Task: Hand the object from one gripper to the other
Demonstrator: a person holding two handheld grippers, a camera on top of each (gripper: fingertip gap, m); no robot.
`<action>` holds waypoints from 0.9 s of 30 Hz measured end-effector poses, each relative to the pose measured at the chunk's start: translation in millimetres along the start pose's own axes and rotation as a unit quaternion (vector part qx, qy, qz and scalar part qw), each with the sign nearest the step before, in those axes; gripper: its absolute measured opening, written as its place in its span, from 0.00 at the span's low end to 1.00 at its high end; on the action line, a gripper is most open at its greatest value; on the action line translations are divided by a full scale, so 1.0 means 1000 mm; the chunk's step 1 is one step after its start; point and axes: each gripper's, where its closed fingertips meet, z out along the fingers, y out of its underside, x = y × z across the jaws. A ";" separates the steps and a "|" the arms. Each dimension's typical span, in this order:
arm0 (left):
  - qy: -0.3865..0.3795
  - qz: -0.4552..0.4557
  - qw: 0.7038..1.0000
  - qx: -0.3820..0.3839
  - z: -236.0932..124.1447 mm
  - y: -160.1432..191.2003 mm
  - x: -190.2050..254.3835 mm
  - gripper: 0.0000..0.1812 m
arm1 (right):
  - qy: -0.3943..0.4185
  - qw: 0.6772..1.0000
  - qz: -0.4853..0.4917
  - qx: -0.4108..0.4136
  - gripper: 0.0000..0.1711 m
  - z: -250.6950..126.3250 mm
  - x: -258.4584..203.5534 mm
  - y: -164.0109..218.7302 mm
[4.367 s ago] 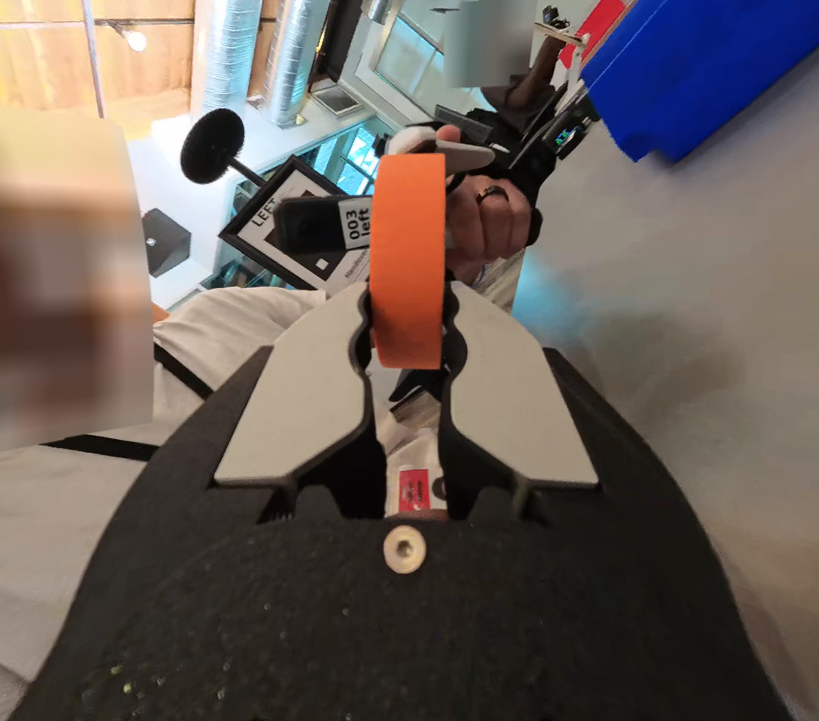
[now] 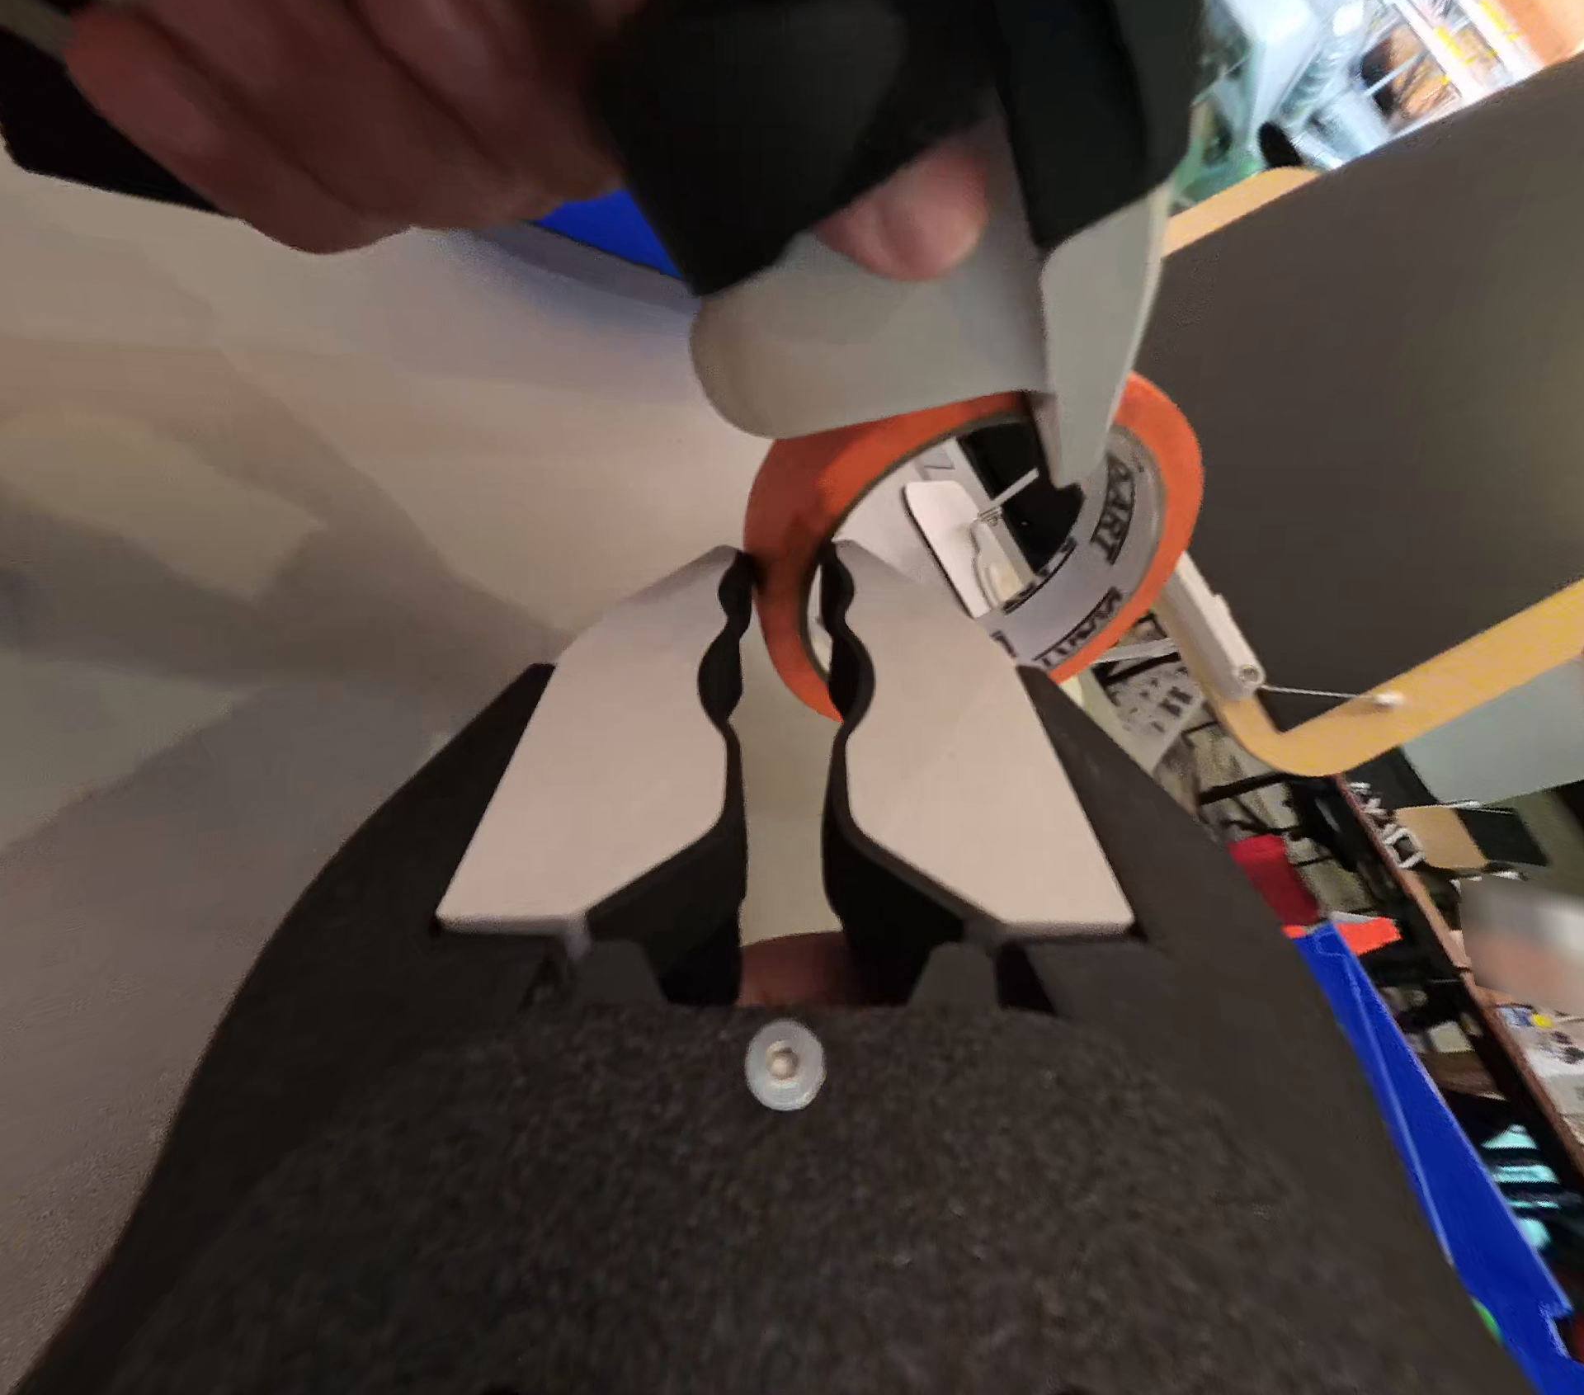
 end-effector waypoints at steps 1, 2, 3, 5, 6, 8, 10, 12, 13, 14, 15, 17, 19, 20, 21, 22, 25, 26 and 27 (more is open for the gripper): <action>0.003 0.005 1.000 0.004 0.000 -0.001 0.001 0.16 | -0.012 1.000 0.009 0.000 0.08 -0.001 0.001 0.001; 0.009 0.012 1.000 0.005 0.001 -0.002 0.003 0.16 | -0.025 0.999 0.020 -0.001 0.07 -0.002 0.002 0.002; 0.016 0.017 1.000 0.006 0.001 -0.002 0.004 0.16 | -0.034 0.999 0.032 -0.001 0.06 -0.002 0.004 0.005; 0.050 0.019 0.998 0.026 -0.001 -0.008 0.013 0.16 | -0.047 0.998 0.040 0.012 0.06 -0.005 0.008 0.005; 0.063 0.019 0.997 0.034 -0.003 -0.010 0.015 0.17 | -0.047 0.998 0.045 0.019 0.06 -0.006 0.013 0.005; 0.083 0.019 0.995 0.056 -0.010 -0.018 0.016 0.25 | -0.073 0.994 0.076 0.032 0.06 -0.010 0.019 0.008; 0.125 0.020 0.990 0.060 -0.016 -0.022 0.019 0.26 | -0.116 0.984 0.129 0.050 0.06 -0.018 0.027 0.010; 0.157 0.033 0.985 0.057 -0.020 -0.021 0.020 0.27 | -0.190 0.954 0.206 0.103 0.06 -0.031 0.032 0.006; 0.160 0.041 0.985 0.055 -0.020 -0.020 0.017 0.27 | -0.235 0.929 0.250 0.137 0.06 -0.041 0.035 0.001; 0.168 0.047 0.983 0.053 -0.020 -0.017 0.016 0.28 | -0.290 0.896 0.295 0.160 0.06 -0.050 0.036 -0.002; 0.184 0.049 0.981 0.042 -0.020 -0.012 0.017 0.28 | -0.339 0.860 0.337 0.177 0.06 -0.059 0.038 -0.004; 0.202 0.042 0.978 0.020 -0.015 -0.002 0.018 0.28 | -0.429 0.782 0.397 0.216 0.06 -0.079 0.041 -0.012; 0.219 0.039 0.975 0.007 -0.011 0.007 0.023 0.28 | -0.499 0.713 0.429 0.244 0.06 -0.097 0.042 -0.020; 0.224 0.040 0.974 0.001 -0.009 0.011 0.026 0.28 | -0.522 0.688 0.436 0.252 0.06 -0.103 0.041 -0.024; 0.229 0.041 0.973 -0.005 -0.008 0.015 0.030 0.28 | -0.538 0.673 0.439 0.256 0.06 -0.108 0.038 -0.026; 0.229 0.041 0.972 -0.013 -0.005 0.018 0.033 0.28 | -0.551 0.662 0.439 0.258 0.06 -0.111 0.034 -0.029; 0.227 0.049 0.973 -0.019 -0.001 0.024 0.040 0.23 | -0.582 0.649 0.422 0.250 0.06 -0.119 0.017 -0.037; 0.227 0.055 0.972 -0.019 -0.001 0.026 0.041 0.16 | -0.588 0.647 0.417 0.247 0.06 -0.120 0.013 -0.039; 0.233 0.064 0.970 -0.018 -0.001 0.027 0.043 0.07 | -0.587 0.649 0.416 0.246 0.06 -0.119 0.010 -0.040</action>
